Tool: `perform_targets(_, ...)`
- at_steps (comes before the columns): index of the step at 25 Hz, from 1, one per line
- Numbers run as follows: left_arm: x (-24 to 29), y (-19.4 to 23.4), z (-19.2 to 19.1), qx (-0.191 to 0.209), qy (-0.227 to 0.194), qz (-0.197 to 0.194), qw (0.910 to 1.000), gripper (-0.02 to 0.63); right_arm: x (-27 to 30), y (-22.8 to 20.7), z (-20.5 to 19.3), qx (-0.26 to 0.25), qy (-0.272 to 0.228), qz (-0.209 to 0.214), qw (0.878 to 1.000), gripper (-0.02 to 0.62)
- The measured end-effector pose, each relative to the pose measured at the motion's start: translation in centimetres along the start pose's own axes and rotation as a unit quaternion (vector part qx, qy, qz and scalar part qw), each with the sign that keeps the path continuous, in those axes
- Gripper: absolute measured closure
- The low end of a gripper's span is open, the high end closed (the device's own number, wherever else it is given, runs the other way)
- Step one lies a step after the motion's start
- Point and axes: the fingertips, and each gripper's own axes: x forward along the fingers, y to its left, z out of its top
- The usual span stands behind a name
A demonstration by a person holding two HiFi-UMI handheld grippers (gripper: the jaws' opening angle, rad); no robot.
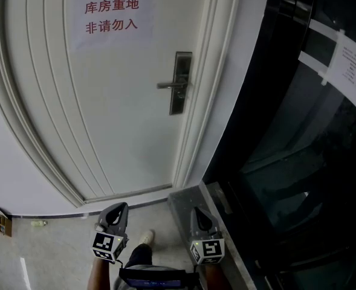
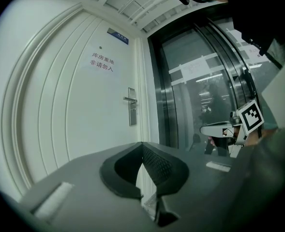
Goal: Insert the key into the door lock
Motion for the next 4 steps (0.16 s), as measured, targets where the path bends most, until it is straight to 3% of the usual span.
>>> perform_targets(4,0.07,0.03,-0.22,0.002,0.004,0.001,1.0,0.604,0.1,-0.02,0.02,-0.003,0.001,0.0,1.0,0.594)
